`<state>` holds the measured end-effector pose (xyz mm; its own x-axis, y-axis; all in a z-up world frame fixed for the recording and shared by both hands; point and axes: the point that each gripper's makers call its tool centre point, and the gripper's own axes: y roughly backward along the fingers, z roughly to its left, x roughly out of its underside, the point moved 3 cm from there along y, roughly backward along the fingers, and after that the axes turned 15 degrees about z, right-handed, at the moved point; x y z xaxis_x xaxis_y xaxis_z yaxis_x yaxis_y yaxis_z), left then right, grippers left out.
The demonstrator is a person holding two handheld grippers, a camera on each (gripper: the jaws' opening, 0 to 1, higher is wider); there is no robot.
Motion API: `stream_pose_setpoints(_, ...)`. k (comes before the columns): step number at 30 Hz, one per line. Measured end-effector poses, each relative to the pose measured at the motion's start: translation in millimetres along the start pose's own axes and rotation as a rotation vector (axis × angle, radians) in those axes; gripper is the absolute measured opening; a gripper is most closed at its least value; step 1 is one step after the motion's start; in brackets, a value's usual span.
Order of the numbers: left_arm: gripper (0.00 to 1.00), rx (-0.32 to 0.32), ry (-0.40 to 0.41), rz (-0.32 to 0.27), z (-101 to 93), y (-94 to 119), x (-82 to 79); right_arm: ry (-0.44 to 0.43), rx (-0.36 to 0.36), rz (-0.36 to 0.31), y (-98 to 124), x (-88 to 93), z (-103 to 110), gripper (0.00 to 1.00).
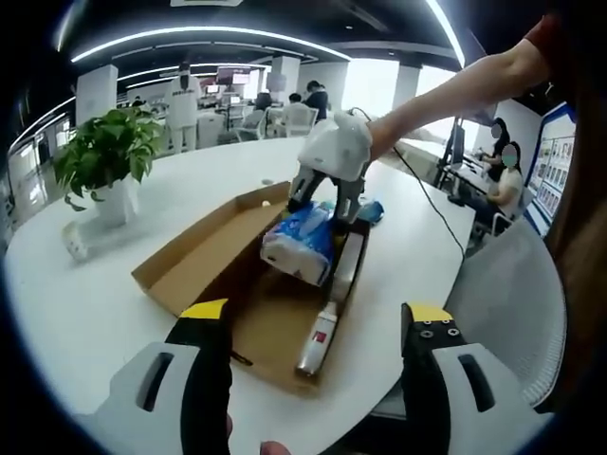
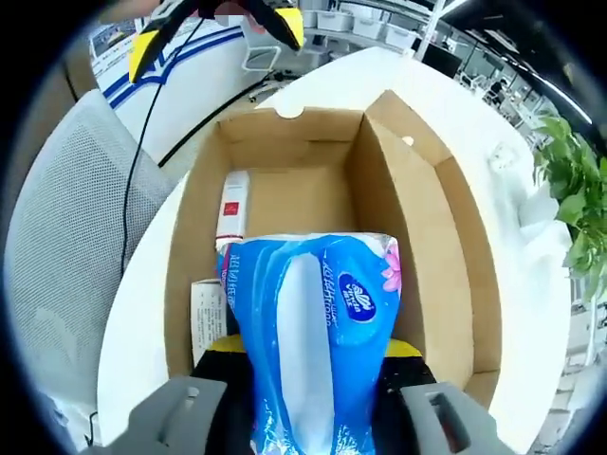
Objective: Operate the shoe box by opening the lid, removing the specified soft item, and placing it in the target area until the item is outside and the box remains undamaged.
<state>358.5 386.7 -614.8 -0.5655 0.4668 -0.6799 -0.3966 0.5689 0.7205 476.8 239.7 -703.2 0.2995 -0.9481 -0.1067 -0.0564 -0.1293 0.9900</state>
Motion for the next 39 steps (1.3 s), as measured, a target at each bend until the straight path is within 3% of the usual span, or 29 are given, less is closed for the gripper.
stream_pose_setpoints(22, 0.72, 0.014, -0.051, -0.006, -8.7, 2, -18.0, -0.020, 0.070, 0.006, 48, 15.8, -2, 0.43)
stream_pose_setpoints(39, 0.72, 0.044, -0.100, 0.005, -18.5, -10, -34.2, -0.093, 0.097, 0.031, 66, 59.4, 12, 0.43)
